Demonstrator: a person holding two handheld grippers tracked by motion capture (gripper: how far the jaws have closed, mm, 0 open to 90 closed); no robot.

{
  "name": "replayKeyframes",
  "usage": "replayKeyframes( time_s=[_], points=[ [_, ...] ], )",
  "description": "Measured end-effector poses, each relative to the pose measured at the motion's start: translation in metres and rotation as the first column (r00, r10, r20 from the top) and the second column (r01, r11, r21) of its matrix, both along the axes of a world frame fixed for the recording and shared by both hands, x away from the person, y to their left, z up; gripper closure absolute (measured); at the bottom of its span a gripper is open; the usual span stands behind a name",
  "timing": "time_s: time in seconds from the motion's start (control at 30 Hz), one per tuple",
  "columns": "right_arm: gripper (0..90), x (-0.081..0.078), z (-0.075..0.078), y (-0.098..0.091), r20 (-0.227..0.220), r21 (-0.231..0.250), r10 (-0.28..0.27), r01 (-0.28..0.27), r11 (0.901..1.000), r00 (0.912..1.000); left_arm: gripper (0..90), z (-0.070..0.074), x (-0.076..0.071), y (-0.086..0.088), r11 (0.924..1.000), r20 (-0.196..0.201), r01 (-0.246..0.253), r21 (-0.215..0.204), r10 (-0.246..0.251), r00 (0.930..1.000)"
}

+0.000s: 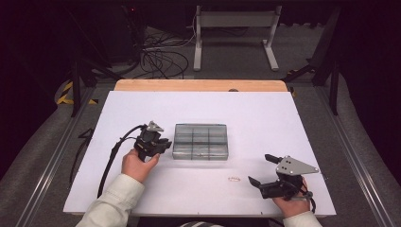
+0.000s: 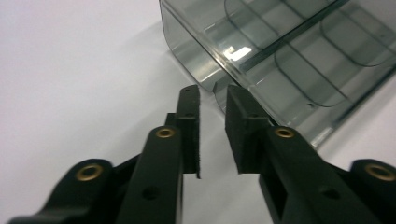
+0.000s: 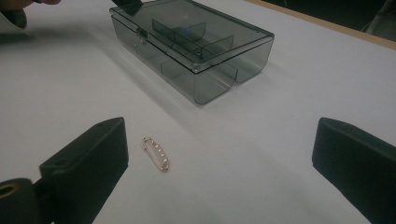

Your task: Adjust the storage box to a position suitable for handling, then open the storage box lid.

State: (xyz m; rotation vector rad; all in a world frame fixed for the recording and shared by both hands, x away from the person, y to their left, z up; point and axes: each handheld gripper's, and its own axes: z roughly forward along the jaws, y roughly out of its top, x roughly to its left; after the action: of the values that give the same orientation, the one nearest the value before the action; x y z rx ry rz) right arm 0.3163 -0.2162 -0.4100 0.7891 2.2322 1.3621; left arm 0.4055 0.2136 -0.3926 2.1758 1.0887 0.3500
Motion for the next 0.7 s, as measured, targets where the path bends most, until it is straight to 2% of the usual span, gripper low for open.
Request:
replayKeyframes(
  time_s=[0.07,0.2,0.5,0.6,0.63,0.7],
  points=[
    [3.9,0.000,0.000,0.000,-0.001,0.002,-0.002,0.002,1.0000,1.0000,71.8,0.004,-0.005,0.004,1.0000,0.027,0.003,0.000,-0.003,0.9996],
    [3.9,0.001,0.001,0.002,-0.001,0.000,0.000,0.000,1.0000,1.0000,67.7,0.010,-0.011,0.009,0.9998,0.056,0.001,-0.022,0.000,0.9984],
    [3.7,0.000,0.001,0.003,0.002,-0.002,0.001,-0.001,1.0000,1.0000,59.1,0.015,-0.020,0.009,0.9985,0.091,0.032,-0.044,-0.028,0.9954],
    [3.4,0.000,0.001,0.004,-0.003,0.002,0.004,-0.004,1.0000,1.0000,53.9,0.018,-0.026,0.010,0.9972,0.125,0.052,-0.054,-0.045,0.9911],
    [3.4,0.000,0.002,0.004,0.001,-0.001,0.006,-0.006,1.0000,1.0000,48.9,0.019,-0.028,0.011,0.9968,0.143,0.054,-0.059,-0.046,0.9887],
    [3.3,0.000,0.002,0.005,0.001,-0.005,0.010,-0.010,0.9999,1.0000,44.2,0.020,-0.033,0.012,0.9955,0.172,0.070,-0.063,-0.059,0.9834]
  ],
)
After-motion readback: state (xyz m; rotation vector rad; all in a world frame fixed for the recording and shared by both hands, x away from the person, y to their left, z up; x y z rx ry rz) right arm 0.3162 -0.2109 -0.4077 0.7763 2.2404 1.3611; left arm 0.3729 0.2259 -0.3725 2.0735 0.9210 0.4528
